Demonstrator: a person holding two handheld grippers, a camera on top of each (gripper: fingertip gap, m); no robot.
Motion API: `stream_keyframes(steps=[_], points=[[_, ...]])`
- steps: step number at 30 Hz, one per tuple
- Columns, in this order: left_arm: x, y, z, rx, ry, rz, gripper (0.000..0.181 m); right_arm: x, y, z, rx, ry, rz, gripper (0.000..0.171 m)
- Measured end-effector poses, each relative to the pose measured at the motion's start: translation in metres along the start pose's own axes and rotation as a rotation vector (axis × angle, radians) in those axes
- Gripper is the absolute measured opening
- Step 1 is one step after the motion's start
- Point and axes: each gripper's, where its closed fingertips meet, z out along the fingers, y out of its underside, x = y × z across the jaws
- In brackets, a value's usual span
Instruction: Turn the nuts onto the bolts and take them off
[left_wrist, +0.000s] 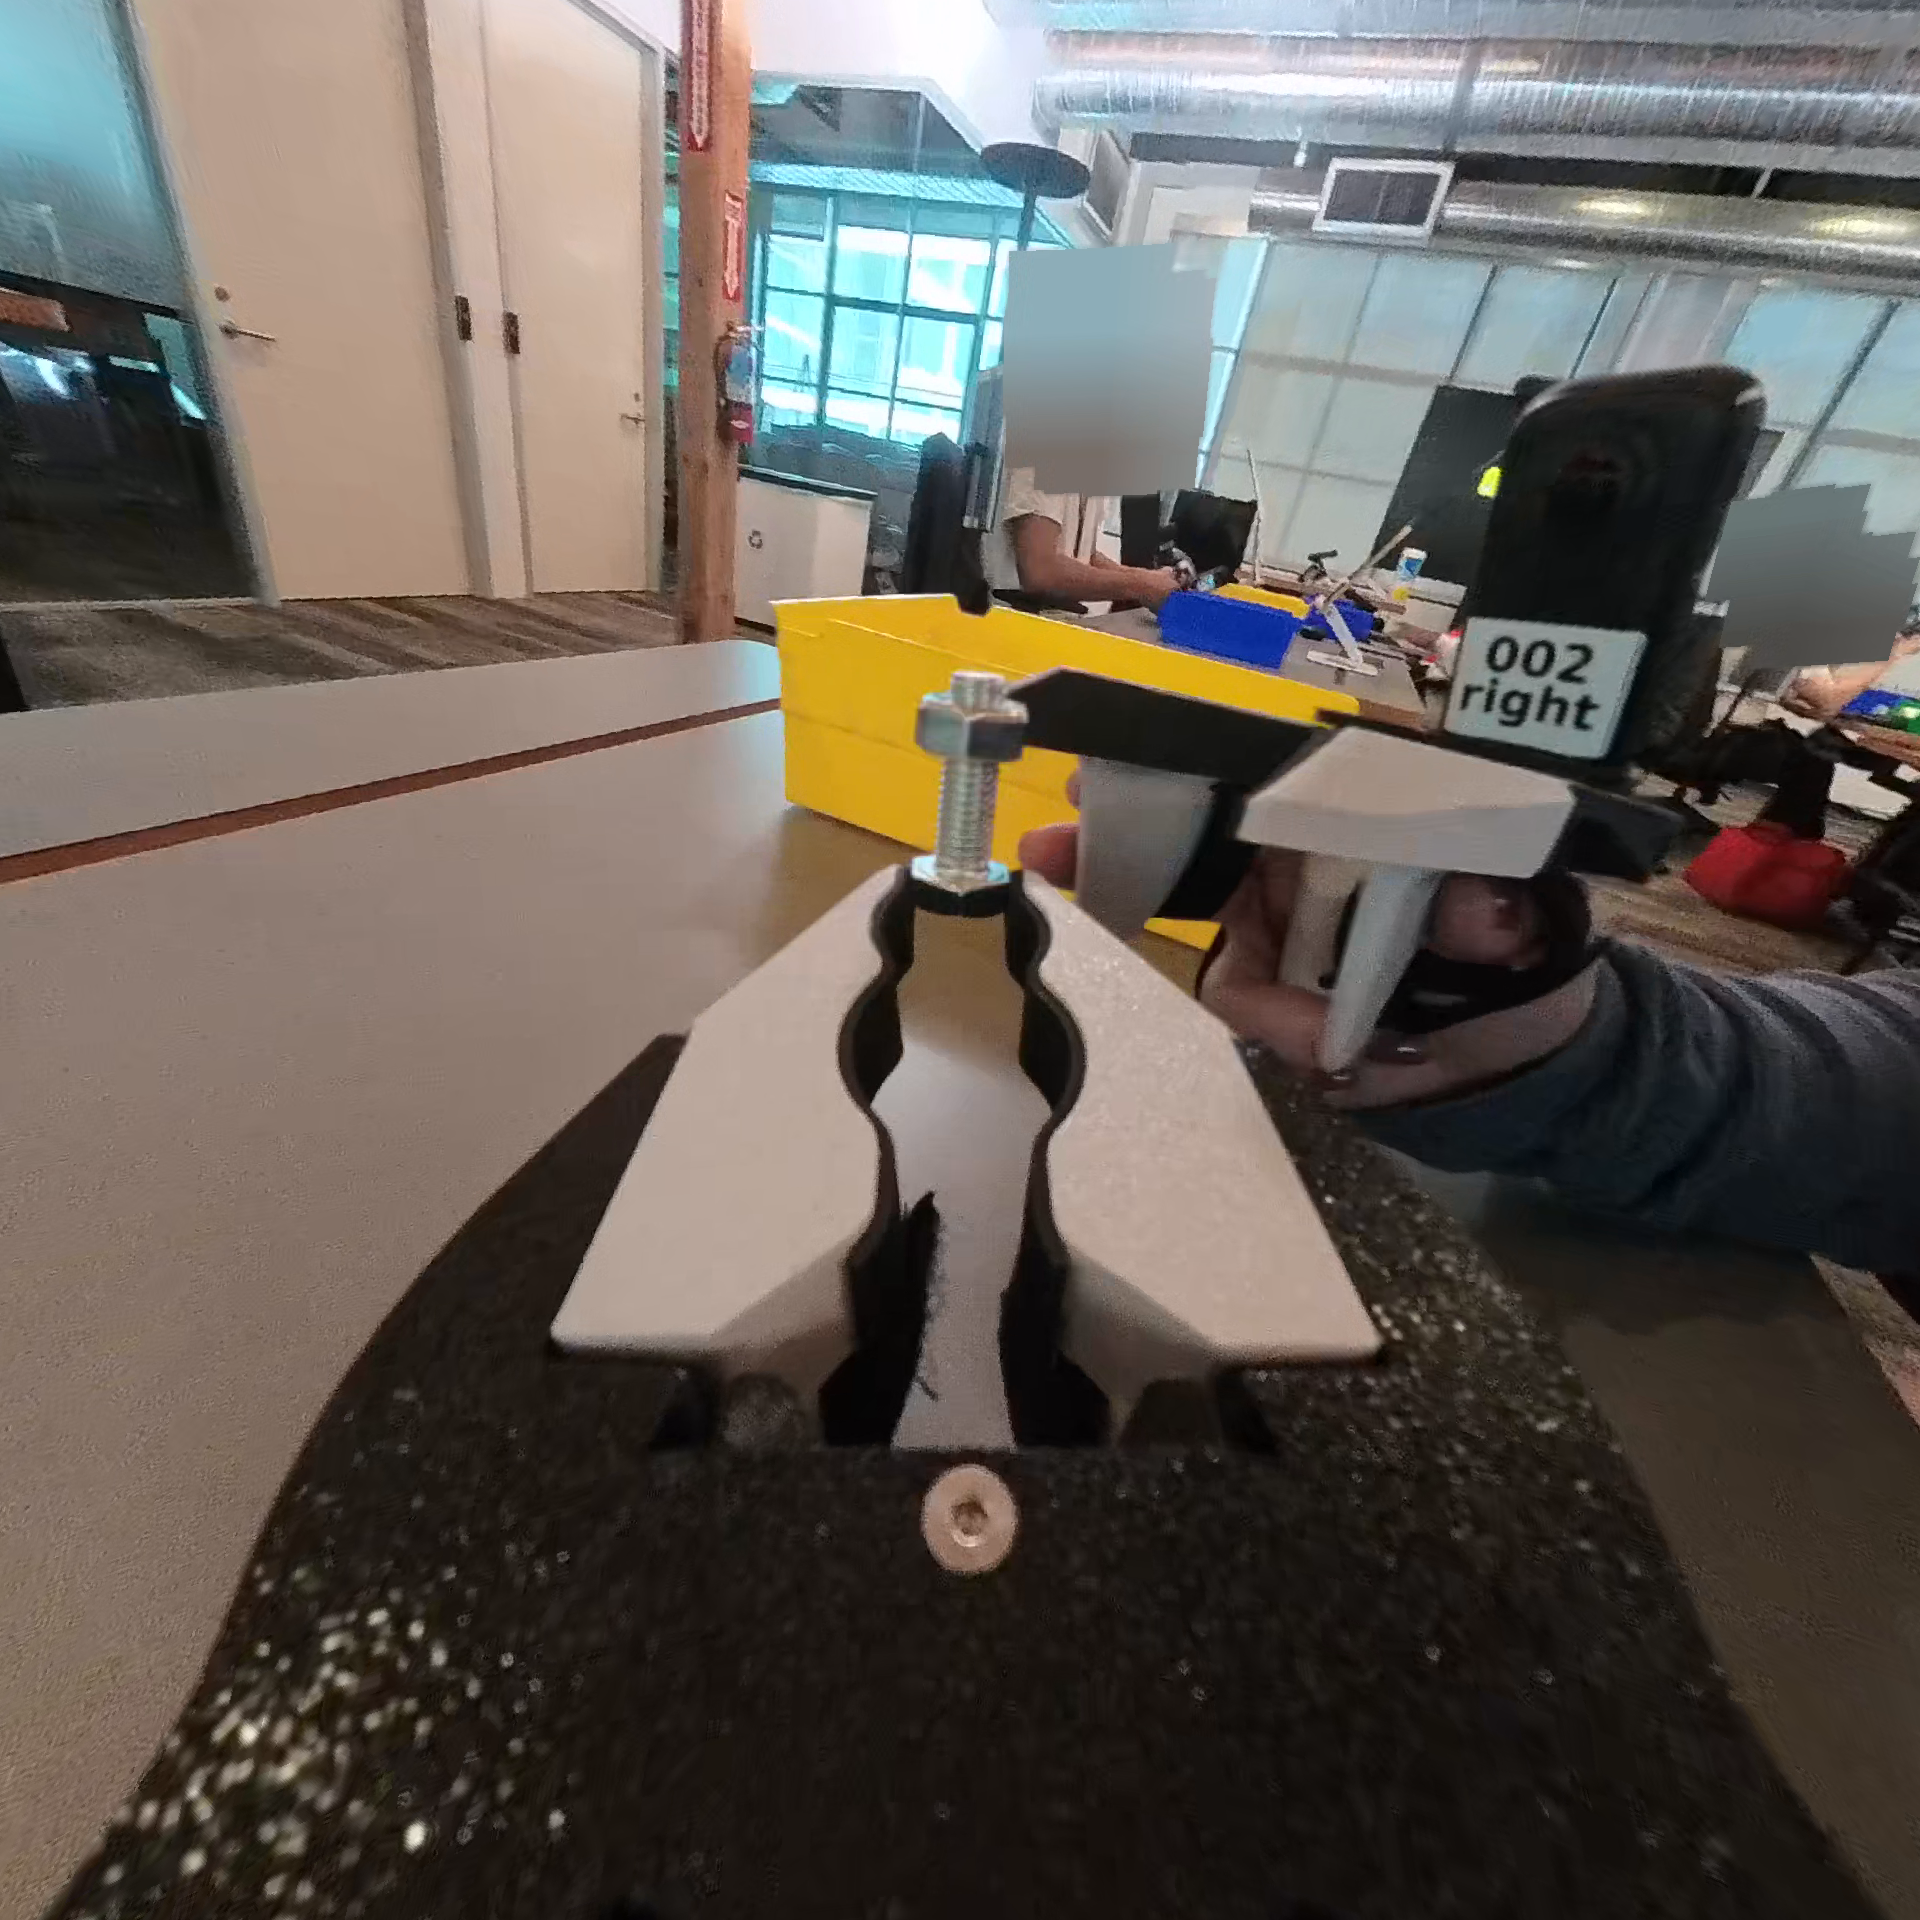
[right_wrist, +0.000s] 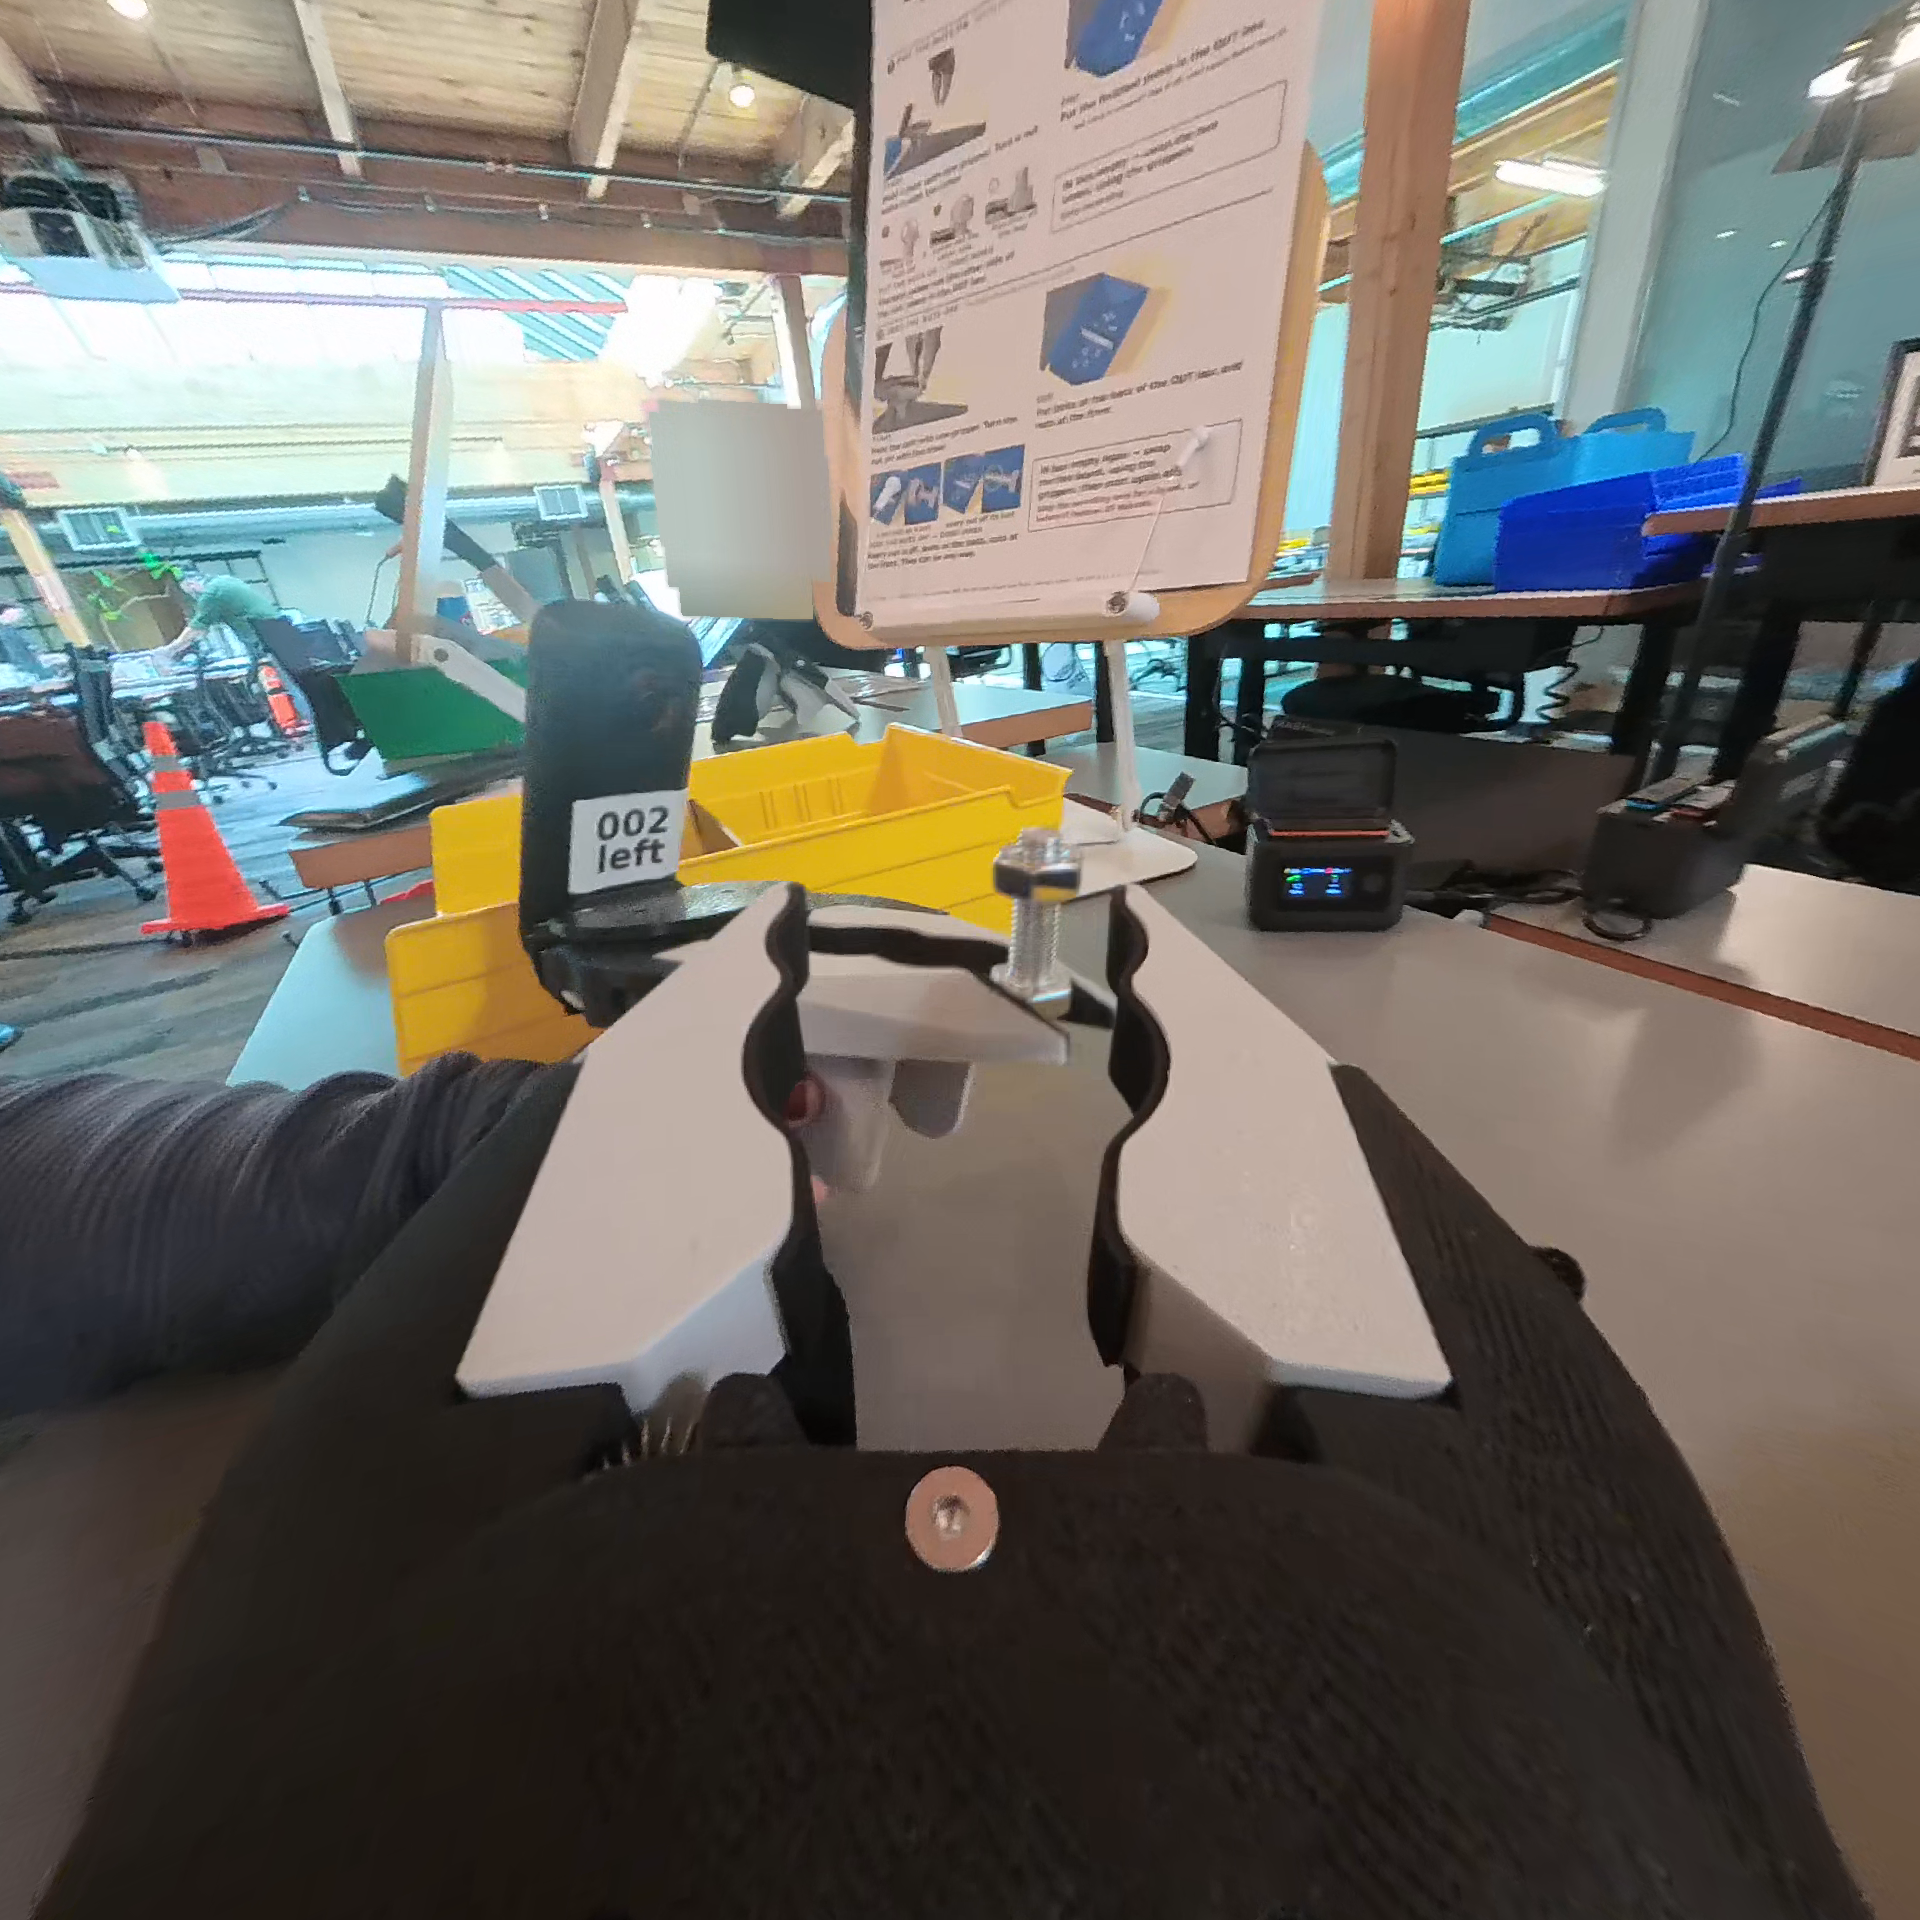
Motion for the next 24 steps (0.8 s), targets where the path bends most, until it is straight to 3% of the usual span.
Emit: stream_keyframes(steps=[5, 8, 10, 16, 19, 21, 22, 24], points=[[0.031, 0.015, 0.014, -0.083, 0.124, 0.054, 0.016, -0.006, 0.004, 0.003, -0.017, -0.009, -0.026, 0.061], [0.009, 0.007, 0.009, -0.027, -0.007, 0.008, 0.015, -0.005, 0.005, 0.002, -0.031, 0.003, -0.037, 0.064], [-0.009, 0.002, 0.001, 0.010, -0.079, -0.039, 0.016, -0.002, 0.004, 0.000, -0.036, -0.003, -0.025, 0.053], [0.036, 0.015, 0.013, -0.079, 0.141, 0.057, 0.015, -0.001, 0.003, 0.002, -0.015, 0.018, -0.022, 0.064], [0.022, 0.011, 0.013, -0.056, 0.046, 0.059, 0.016, -0.006, 0.006, 0.003, -0.036, -0.006, -0.024, 0.065], [-0.007, 0.002, 0.002, -0.012, -0.101, 0.028, 0.015, -0.004, 0.006, 0.001, -0.037, -0.004, -0.027, 0.059], [-0.015, 0.000, -0.003, 0.002, -0.122, 0.004, 0.015, -0.004, 0.006, 0.000, -0.037, -0.015, -0.016, 0.051], [-0.005, -0.003, -0.004, 0.010, -0.048, 0.005, 0.015, 0.004, 0.005, 0.000, -0.030, 0.031, -0.003, 0.058]])
